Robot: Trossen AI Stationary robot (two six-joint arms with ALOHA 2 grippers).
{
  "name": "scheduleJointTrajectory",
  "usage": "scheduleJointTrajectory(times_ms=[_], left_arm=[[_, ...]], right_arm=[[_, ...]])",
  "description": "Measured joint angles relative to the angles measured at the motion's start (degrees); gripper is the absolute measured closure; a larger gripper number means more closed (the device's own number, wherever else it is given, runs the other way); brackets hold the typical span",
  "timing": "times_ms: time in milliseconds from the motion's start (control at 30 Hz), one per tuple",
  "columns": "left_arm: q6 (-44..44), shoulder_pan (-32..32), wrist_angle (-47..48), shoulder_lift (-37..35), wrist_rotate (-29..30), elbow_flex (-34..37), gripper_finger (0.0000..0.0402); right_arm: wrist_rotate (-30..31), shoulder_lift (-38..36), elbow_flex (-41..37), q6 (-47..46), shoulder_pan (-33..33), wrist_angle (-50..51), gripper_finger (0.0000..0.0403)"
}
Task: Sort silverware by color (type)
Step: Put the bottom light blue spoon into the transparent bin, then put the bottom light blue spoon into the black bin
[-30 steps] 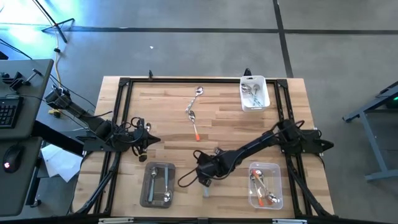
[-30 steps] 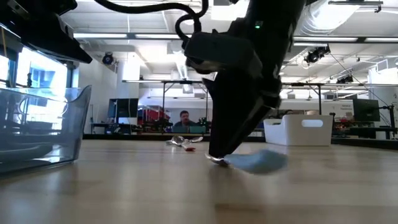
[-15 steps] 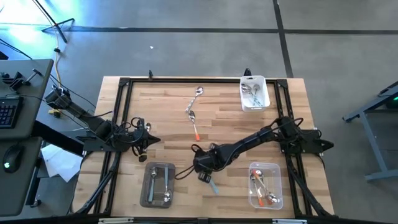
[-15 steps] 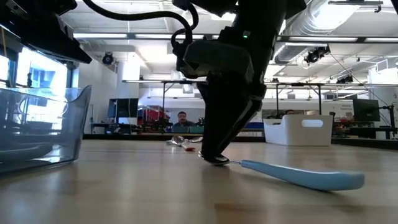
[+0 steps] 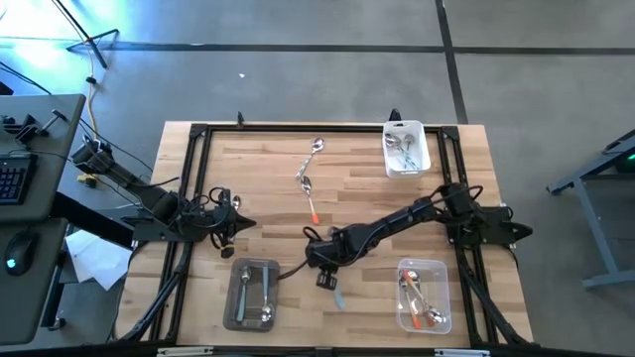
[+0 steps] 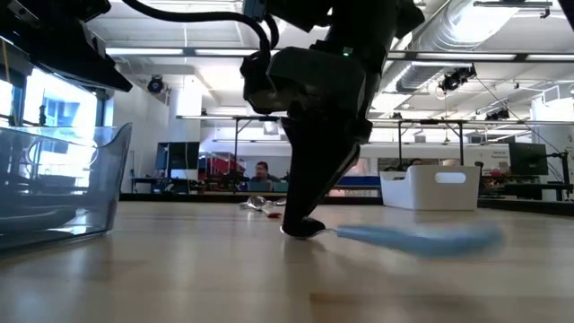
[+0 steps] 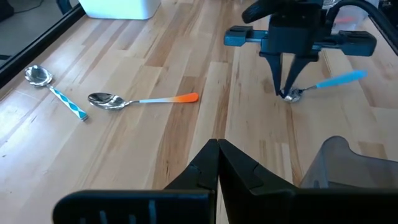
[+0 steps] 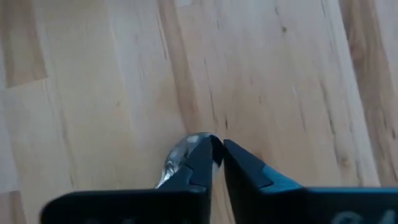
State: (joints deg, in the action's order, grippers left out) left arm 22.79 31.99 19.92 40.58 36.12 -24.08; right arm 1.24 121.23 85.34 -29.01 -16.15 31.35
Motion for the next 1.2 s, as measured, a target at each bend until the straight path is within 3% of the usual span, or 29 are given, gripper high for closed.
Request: scheduleJointTrajectory(times_ms=[333,800,1000,1200], left_arm=[[-0.04,0.0,0.0,0.0,-1.6,0.02,0.0401],[0.1,0.0,-0.06,0.1,-1.79,0.02,0.0401],[0.59,0.0,-0.02,1.64,-2.54,0.04,0.0401],[0.63,0.0,-0.15,1.99,-2.45,0.04,0.0401]], right_arm=[[0.03,0.0,0.63,-0.9,0.81,0.14,0.0402],[9.79,-3.72,8.07,-0.96,-1.2,1.39,0.0402],[8.91,-4.05,8.9,-2.47,-3.03,-0.82,0.0402],[9.57,-1.22,8.5,-8.4,-5.87,3.21,0.0352]])
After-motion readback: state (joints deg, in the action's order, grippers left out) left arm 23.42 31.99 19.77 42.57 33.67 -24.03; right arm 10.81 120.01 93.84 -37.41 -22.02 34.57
